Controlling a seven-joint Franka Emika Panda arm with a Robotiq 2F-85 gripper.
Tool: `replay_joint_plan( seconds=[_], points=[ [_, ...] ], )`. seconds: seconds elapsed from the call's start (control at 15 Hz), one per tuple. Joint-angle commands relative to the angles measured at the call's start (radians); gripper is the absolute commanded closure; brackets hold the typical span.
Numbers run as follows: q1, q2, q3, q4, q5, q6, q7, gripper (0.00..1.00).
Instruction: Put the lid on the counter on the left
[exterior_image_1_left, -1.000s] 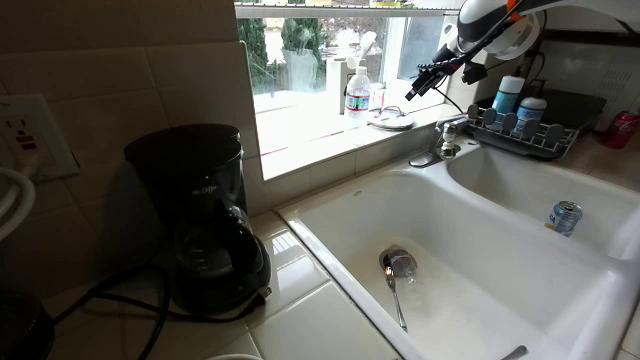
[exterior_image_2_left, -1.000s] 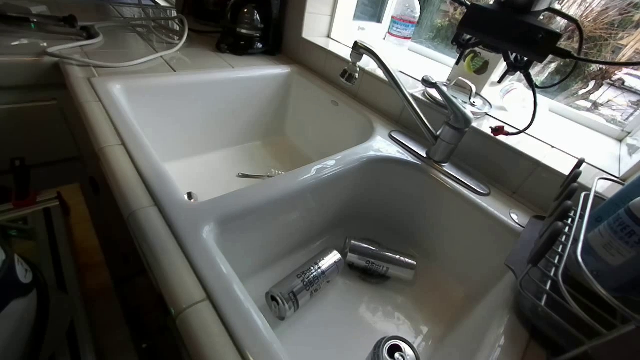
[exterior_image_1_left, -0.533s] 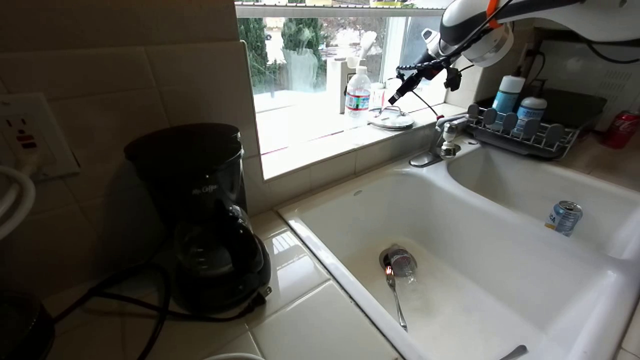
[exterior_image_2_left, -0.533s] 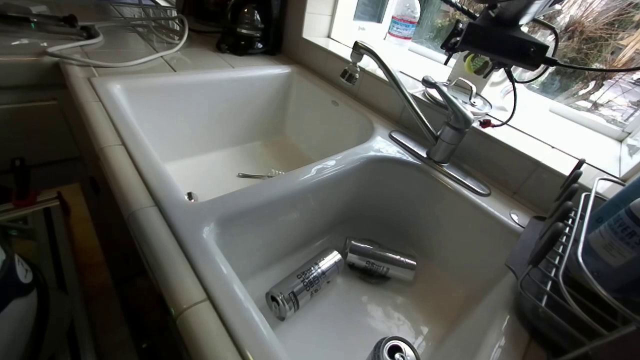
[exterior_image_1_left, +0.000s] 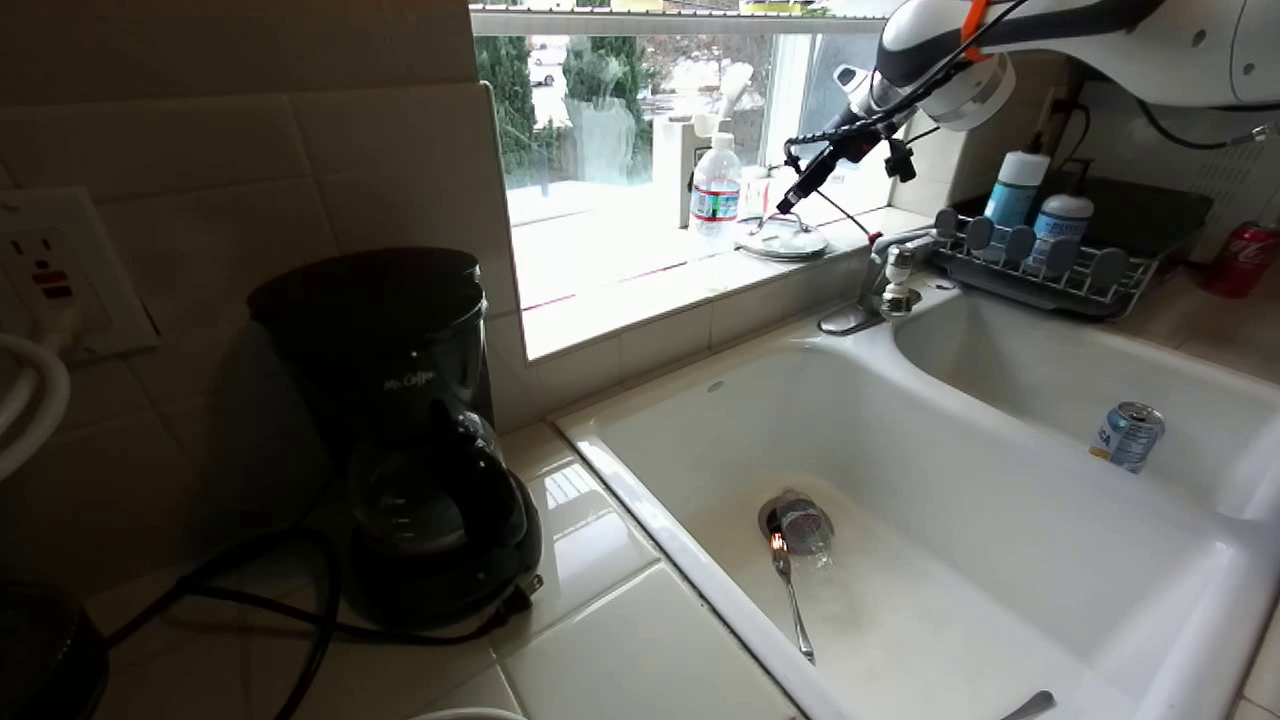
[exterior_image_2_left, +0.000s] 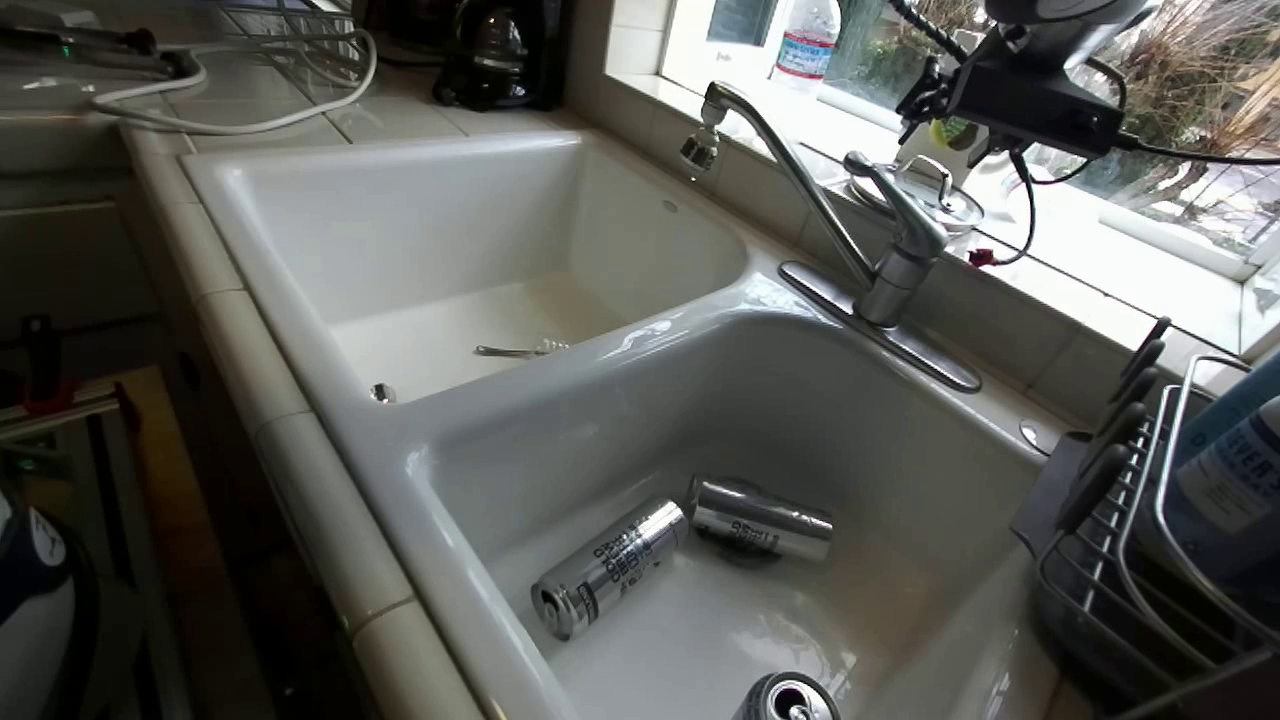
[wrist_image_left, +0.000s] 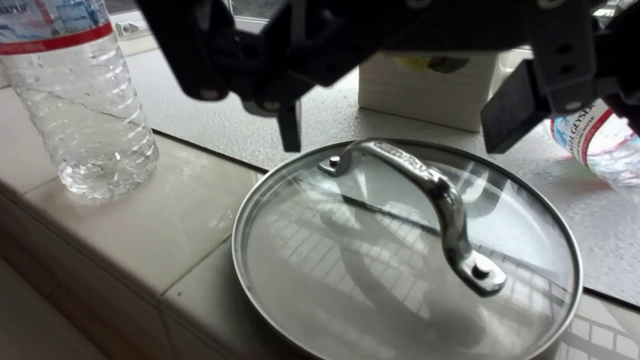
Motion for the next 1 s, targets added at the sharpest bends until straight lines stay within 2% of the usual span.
replay_joint_plan(
  seconds=[0.0, 0.07, 0.33, 0.53, 0.6, 0.67, 0.73, 0.93],
  points=[
    [0.007, 0.091, 0.002, 0.145, -0.028, -0.065, -0.010, 0.16],
    [0.013, 0.103, -0.003, 0.160, -0.031, -0.065, -0.015, 0.22],
    [0.021, 0.152, -0.007, 0.222, -0.046, -0.076, -0.028, 0.18],
    [0.024, 0.180, -0.006, 0.259, -0.061, -0.103, -0.042, 0.21],
    [0.023, 0.189, -0.003, 0.270, -0.061, -0.114, -0.047, 0.38],
    [0.021, 0.195, -0.002, 0.280, -0.062, -0.126, -0.053, 0.45],
    [0.020, 0.200, 0.000, 0.288, -0.060, -0.135, -0.059, 0.47],
    [0.016, 0.201, 0.006, 0.306, -0.051, -0.158, -0.071, 0.72]
  ],
)
